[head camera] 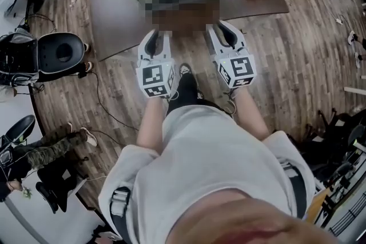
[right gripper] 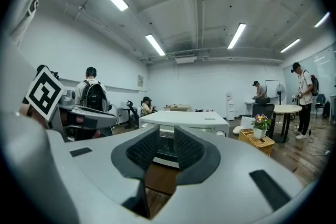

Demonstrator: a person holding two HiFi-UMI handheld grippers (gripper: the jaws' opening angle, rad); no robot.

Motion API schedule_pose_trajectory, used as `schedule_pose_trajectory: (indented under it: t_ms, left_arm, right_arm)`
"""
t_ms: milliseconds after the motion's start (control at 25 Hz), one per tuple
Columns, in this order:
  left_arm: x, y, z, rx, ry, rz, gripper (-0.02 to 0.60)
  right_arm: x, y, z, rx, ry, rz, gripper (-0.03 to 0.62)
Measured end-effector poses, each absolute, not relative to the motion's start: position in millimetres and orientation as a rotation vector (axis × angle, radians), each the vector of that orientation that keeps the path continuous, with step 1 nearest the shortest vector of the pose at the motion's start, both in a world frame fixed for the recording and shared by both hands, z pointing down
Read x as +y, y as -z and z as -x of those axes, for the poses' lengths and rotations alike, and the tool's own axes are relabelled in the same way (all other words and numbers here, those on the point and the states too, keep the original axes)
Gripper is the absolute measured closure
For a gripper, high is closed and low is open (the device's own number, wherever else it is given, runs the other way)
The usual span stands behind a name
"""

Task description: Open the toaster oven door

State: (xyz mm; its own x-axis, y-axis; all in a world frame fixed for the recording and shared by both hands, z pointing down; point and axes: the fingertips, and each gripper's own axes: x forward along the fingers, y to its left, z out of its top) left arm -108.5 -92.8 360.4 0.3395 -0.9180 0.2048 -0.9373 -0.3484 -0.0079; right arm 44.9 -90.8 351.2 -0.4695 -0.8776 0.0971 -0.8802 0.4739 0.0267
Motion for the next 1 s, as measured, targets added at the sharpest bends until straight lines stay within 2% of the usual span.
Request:
schedule_pose_trajectory:
  t_ms: [480, 1000]
  left_arm:
    - [-208.8, -362.9, 141.4, -1.771, -0.244, -2.382, 0.506]
    - [-267.2, -387.9, 169.4, -1.756, -0.337, -2.289, 0.506]
  right_arm:
    - [-207.8, -355.2, -54.4, -2.566, -0.183, -1.626, 0.508]
    - [-283.2, -378.4, -53.7, -2.403, -0.300, -1.679, 0.499]
